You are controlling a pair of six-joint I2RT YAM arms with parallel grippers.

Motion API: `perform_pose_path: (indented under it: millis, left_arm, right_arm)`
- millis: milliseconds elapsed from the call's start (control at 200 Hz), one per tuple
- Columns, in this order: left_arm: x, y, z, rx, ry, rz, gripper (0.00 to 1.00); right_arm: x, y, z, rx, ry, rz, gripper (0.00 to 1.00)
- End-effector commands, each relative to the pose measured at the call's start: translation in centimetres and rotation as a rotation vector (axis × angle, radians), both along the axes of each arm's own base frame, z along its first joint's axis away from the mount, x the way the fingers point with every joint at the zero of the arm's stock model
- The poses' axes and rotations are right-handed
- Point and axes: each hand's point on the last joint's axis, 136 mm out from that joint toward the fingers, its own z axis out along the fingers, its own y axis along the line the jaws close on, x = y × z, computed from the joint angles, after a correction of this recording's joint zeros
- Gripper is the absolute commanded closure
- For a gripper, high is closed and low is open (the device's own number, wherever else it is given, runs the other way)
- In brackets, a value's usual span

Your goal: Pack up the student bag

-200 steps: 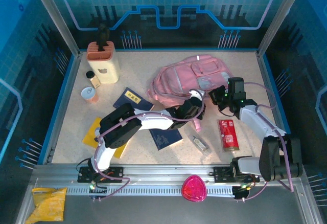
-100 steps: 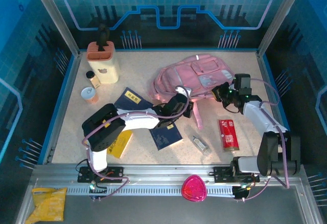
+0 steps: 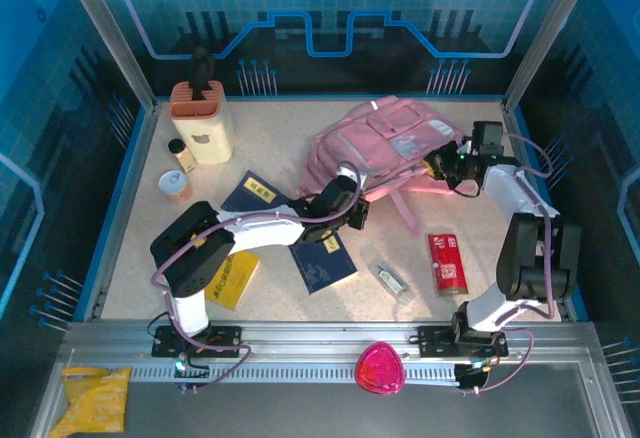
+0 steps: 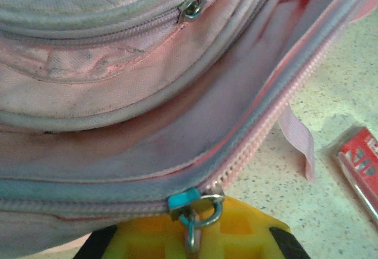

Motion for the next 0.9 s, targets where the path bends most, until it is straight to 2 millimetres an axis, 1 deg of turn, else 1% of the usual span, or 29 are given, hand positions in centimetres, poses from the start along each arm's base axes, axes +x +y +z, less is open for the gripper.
perform_pose_path:
  millis: [0, 45, 100, 205, 305, 425, 535, 585, 605, 625, 635, 715, 790, 860, 895]
  left_arm:
    - [-1.3, -2.6, 1.3, -0.065, 0.082, -0.066, 1.00]
    - [-1.2, -3.3, 1.8, -0.069, 0.078, -0.057, 1.00]
    - [-1.1, -4.0, 2.1, -0.090, 0.083, -0.054, 1.00]
    - [-0.9, -4.6, 2.0, -0.105, 0.094, -0.054, 1.00]
    - [-0.8, -3.9, 1.5, -0.066, 0.093, -0.043, 1.00]
    - [-1.0, -3.8, 2.1, -0.064, 0.077, -0.061, 1.00]
    - [-1.0, -4.0, 2.5, -0.078, 0.078, -0.068, 1.00]
    - [-1.1, -4.2, 2.7, -0.090, 0.078, -0.071, 1.00]
    - [-1.1, -4.3, 2.8, -0.094, 0.079, -0.074, 1.00]
    - [-1.1, -4.3, 2.9, -0.100, 0.079, -0.075, 1.00]
    - [-1.1, -4.4, 2.9, -0.102, 0.078, -0.077, 1.00]
    - [-1.1, -4.6, 3.2, -0.114, 0.075, -0.081, 1.00]
    - [-1.1, -4.8, 3.6, -0.126, 0.071, -0.085, 1.00]
    - [-1.1, -4.9, 4.0, -0.137, 0.066, -0.089, 1.00]
    - [-1.1, -4.9, 4.2, -0.139, 0.065, -0.091, 1.00]
  right_arm:
    - [2.6, -2.3, 1.8, -0.062, -0.097, -0.018, 0.80]
    - [2.5, -2.1, 1.4, -0.065, -0.090, 0.000, 0.76]
    - [2.2, -1.9, 1.2, -0.075, -0.082, 0.021, 0.68]
    - [0.9, -1.2, 1.0, -0.061, -0.093, 0.070, 0.52]
    - [-1.4, -0.5, 1.3, -0.056, -0.098, 0.104, 0.39]
    - [-4.5, 0.2, 1.3, -0.083, -0.072, 0.140, 0.27]
    - [-7.0, 1.2, 1.0, -0.071, -0.050, 0.162, 0.21]
    - [-7.9, 1.7, 0.8, -0.052, -0.041, 0.168, 0.20]
    - [-8.2, 2.2, 0.7, -0.036, -0.043, 0.174, 0.20]
    - [-8.2, 2.5, 1.0, -0.022, -0.059, 0.177, 0.19]
    - [-8.6, 2.8, 0.5, -0.010, -0.050, 0.181, 0.19]
    - [-9.7, 4.5, -0.2, 0.030, -0.044, 0.195, 0.18]
    - [-10.2, 5.6, -0.6, 0.040, -0.042, 0.204, 0.17]
    - [-10.6, 6.4, -1.6, 0.051, -0.023, 0.196, 0.16]
    - [-10.5, 6.7, -1.6, 0.068, -0.035, 0.196, 0.16]
